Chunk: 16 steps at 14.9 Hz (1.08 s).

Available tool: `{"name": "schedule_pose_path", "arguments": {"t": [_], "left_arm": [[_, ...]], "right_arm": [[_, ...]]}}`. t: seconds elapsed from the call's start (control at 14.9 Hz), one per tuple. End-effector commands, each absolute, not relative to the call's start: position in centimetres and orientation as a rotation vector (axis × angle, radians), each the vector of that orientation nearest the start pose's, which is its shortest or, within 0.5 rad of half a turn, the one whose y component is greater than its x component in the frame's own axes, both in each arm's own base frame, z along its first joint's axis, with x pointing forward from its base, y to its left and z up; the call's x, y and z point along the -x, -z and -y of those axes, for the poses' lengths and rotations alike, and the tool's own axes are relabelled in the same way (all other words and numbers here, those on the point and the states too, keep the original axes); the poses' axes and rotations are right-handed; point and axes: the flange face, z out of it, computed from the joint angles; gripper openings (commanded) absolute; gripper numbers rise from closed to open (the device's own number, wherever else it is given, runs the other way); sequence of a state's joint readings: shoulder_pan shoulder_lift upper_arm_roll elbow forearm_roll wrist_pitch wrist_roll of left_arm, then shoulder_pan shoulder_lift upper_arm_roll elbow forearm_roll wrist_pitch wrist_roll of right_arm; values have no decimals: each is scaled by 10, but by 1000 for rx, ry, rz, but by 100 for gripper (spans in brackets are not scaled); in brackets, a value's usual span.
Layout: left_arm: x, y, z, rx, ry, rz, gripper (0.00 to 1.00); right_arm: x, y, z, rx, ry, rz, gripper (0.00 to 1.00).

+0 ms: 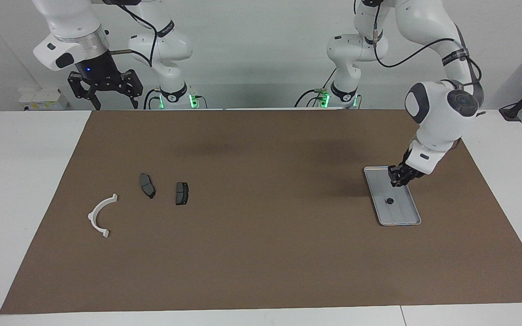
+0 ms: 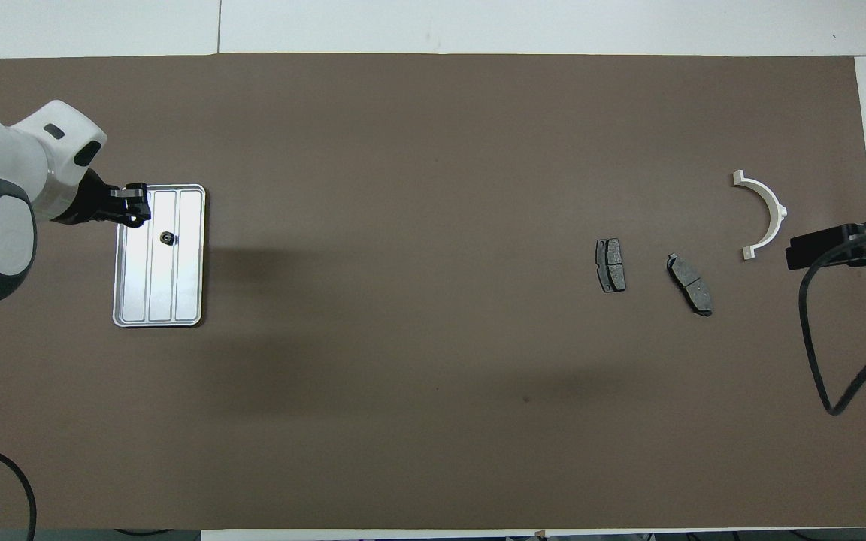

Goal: Place bearing gear from tray to pile
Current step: 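Carry the gear to mid-table with the left gripper while the right gripper approaches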

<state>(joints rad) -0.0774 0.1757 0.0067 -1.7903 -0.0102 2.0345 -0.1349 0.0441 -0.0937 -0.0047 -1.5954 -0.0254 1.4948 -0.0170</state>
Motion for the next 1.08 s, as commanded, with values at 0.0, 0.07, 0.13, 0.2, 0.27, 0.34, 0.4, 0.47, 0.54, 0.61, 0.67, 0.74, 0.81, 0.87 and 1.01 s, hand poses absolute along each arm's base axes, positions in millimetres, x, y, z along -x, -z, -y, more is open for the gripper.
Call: {"name": "schedule_pose_path", "arguments": {"t": [0.0,0.07,0.13,0.2,0.27,0.34,0.4,0.47,0.54,0.61,0.67,0.74,0.81,0.87,1.01], "left_arm": [[-630,-463,127,3160,112,199,0],[-622,-462,156,3159,104,212,0],[-612,-460,192,3163,103,229,0],[-601,-460,226,3166,103,249,0],[-590,-459,253,3168,109,280,0],[-578,-455,278,3171,108,290,0],[-567,-449,297,3172,104,303,0],[-558,-441,312,3174,103,313,0],[-549,-431,325,3179,111,324,0],[-542,-417,333,3182,118,332,0],[-539,-407,336,3185,121,330,0],[-537,-394,340,3180,110,327,0],[-532,-382,346,3173,91,327,0],[-530,-368,350,3165,93,333,0],[-533,-350,354,3157,155,357,0]], "right_arm": [[-514,-658,-13,3148,0,89,100],[-513,-659,-14,3148,2,91,100],[-514,-658,-13,3148,2,91,100],[-514,-659,-13,3148,7,91,100],[-514,-659,-13,3148,5,93,100],[-513,-659,-13,3148,5,93,100],[-514,-658,-12,3148,2,91,100],[-514,-659,-13,3148,5,93,100],[-514,-659,-13,3148,5,96,100],[-513,-659,-13,3148,5,93,100],[-513,-659,-13,3148,2,96,100],[-513,-658,-13,3148,0,93,100],[-513,-658,-13,3148,0,96,100],[-512,-657,-14,3148,-2,93,100],[-514,-651,-16,3148,-12,93,100]]}}
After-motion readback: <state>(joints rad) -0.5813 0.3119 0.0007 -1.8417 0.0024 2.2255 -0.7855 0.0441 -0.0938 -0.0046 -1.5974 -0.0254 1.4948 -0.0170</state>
